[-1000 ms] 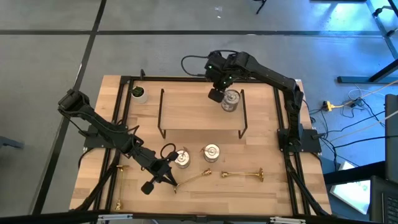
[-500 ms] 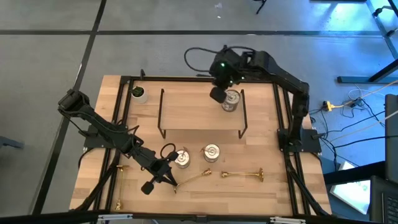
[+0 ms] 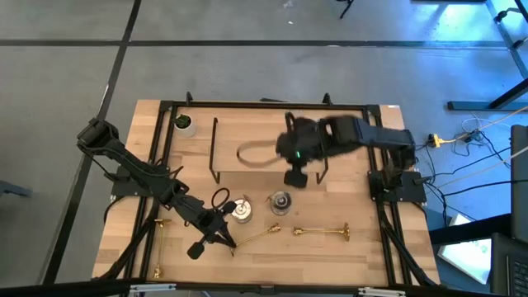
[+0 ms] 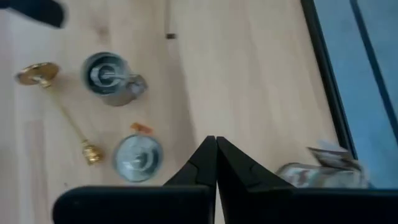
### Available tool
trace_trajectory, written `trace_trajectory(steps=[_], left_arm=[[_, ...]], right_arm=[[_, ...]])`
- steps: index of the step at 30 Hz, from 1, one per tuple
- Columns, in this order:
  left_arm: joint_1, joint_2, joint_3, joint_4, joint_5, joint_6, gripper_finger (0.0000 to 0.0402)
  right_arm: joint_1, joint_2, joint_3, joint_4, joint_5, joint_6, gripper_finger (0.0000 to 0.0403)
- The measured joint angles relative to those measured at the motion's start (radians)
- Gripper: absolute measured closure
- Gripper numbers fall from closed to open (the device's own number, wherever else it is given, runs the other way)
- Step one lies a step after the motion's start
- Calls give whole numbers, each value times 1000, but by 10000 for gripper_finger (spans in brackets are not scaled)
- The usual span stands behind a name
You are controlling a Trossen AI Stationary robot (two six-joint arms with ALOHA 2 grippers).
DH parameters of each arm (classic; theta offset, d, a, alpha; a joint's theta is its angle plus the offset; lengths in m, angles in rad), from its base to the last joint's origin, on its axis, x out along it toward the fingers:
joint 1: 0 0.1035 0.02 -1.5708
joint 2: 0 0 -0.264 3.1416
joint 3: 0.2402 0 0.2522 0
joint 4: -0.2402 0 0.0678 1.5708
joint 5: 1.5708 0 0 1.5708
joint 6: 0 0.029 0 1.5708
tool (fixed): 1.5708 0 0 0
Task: Pick & Place candle stick holders
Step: Put the right silver scented candle on the shelf
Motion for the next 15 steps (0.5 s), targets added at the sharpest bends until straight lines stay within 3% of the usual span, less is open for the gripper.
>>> trace_trajectory(steps=[8,15], left_arm=[[-26,0,0,39,-5,2,396],[-27,0,0,45,-38,1,396]], right_arm=[[243,0,-6,-12,190,192,398],[405,1,-129,35,346,364,398]])
